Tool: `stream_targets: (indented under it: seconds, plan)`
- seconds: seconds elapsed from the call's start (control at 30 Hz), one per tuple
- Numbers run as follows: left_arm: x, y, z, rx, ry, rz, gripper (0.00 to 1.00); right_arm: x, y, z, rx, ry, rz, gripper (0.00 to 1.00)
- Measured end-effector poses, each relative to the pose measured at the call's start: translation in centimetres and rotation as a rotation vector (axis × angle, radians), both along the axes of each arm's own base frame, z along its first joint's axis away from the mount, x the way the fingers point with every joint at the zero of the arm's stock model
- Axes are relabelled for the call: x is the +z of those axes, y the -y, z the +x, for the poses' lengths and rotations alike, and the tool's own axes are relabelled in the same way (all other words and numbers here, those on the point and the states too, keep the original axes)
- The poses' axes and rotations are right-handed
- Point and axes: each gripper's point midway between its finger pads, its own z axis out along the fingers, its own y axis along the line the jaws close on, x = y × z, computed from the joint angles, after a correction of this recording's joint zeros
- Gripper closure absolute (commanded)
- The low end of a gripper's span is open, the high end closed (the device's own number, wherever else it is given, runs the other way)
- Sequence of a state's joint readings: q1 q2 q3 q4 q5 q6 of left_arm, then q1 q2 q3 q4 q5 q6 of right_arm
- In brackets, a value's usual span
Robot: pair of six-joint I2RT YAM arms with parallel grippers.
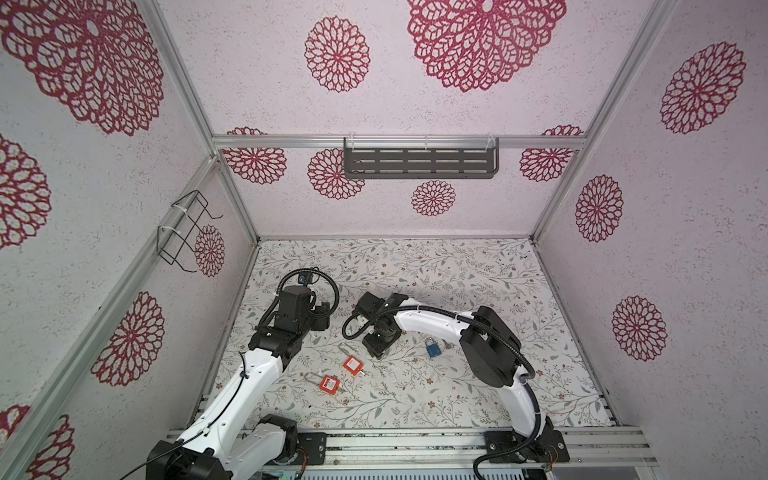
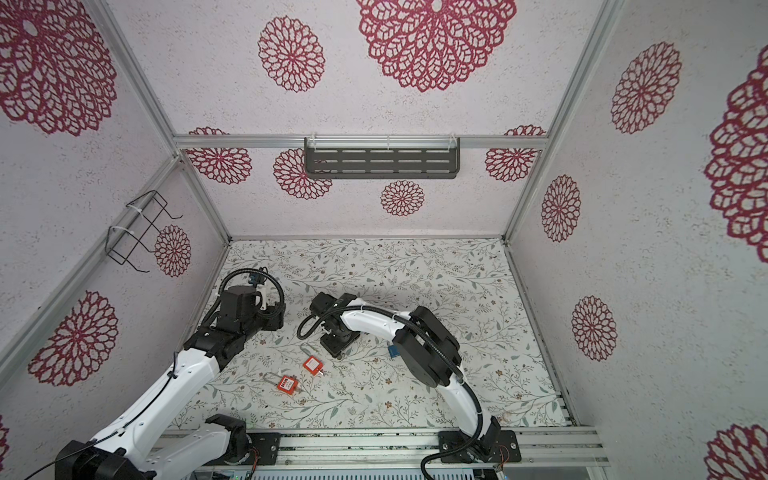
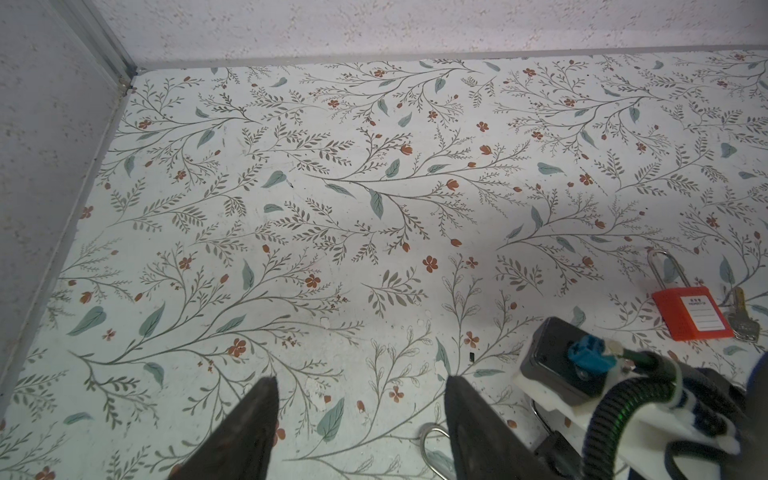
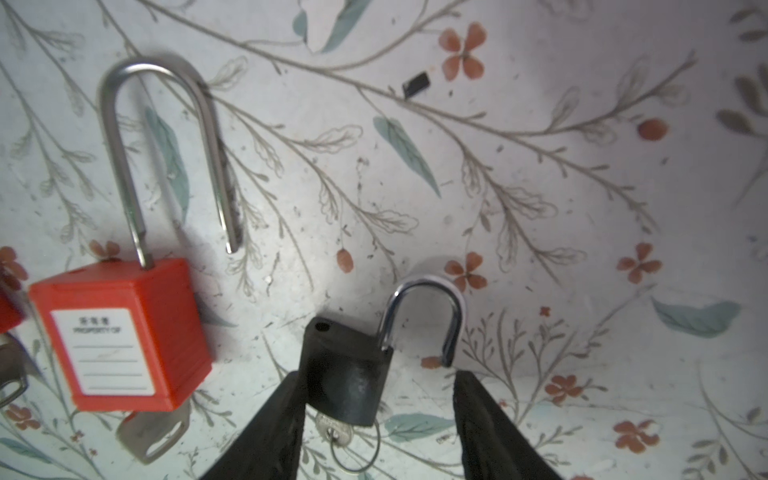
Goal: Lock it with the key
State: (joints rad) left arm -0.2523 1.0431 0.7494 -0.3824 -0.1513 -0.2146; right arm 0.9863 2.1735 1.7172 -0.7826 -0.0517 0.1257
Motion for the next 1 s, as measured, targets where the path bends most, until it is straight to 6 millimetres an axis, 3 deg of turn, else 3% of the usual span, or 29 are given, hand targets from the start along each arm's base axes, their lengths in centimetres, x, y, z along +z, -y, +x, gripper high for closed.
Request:
stream_targets:
  seconds: [0.4,1.0]
  plan:
    - [-0.4,0.0,0.1,0.0,-0.014,0.003,0.33,-0.3,-0.4,-0.5,0.034,0.017,-0.05,0.41]
    - [-1.3,0.1,0.2,0.0,-0.04,0.009,0.33,-0.8,-0.6,-0.4,0.059,0.037,-0.096,0.52]
